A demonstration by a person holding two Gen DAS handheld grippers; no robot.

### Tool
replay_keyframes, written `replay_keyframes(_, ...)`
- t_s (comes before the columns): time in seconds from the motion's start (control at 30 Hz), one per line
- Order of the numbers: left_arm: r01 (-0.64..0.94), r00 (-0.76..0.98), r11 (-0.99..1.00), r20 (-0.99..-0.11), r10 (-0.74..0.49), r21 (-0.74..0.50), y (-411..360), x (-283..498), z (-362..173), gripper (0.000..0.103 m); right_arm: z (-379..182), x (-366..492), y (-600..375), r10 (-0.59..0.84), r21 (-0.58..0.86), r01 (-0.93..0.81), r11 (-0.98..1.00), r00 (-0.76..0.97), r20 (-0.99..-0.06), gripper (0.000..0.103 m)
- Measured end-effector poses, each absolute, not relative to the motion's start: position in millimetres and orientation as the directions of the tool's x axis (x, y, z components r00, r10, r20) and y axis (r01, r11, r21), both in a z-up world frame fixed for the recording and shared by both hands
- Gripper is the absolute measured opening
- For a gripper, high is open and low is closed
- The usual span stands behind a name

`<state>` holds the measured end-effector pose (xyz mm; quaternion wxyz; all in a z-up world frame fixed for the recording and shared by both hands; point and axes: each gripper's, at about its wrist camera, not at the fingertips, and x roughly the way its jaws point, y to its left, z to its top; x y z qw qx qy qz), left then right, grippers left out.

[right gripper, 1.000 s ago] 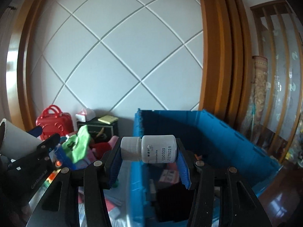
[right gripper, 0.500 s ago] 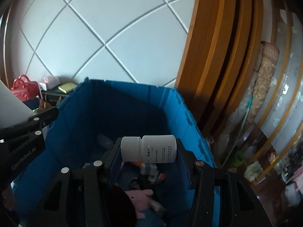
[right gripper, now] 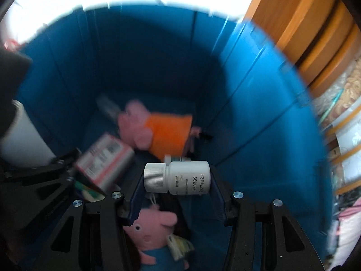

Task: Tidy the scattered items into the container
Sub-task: 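Open both tools to drop the tube roll and pill bottle into the crate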

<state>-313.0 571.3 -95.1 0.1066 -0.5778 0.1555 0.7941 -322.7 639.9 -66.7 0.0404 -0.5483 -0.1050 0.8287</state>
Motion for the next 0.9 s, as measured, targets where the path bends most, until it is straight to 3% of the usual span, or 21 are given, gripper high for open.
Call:
replay_keyframes(0.2, -0.395, -0.210, -0.912, -0.977, -0.030, 0.113, 575.1, -303.5, -138.1, 0.045, -124.4, -332.8, 649.5, 0.233, -0.257, 0.071, -0.964, -0.245, -0.941, 0.051)
replay_keyframes(0.47, -0.423, -0.193, -0.896, -0.979, -0.061, 0.139, 579.9, -290.2, -155.6, 0.046, -134.8, -333.8, 656.4, 0.233, -0.249, 0.058, -0.967, -0.207, -0.950, 0.051)
replay_keyframes(0.53, -0.415, -0.189, -0.900, -0.980, -0.059, 0.134, 578.2, -290.1, -155.3, 0.053, -136.7, -336.1, 657.0, 0.233, -0.249, 0.052, -0.967, -0.208, -0.950, 0.051)
replay_keyframes(0.6, -0.408, -0.196, -0.904, -0.979, -0.052, 0.130, 578.7, -290.6, -154.7, 0.073, -136.5, -336.8, 658.2, 0.237, -0.252, 0.047, -0.967, -0.212, -0.948, 0.051)
replay_keyframes(0.9, -0.422, -0.205, -0.896, -0.977, -0.057, 0.140, 580.6, -289.7, -154.6, 0.075, -134.2, -337.1, 659.4, 0.229, -0.242, 0.034, -0.970, -0.225, -0.947, 0.052)
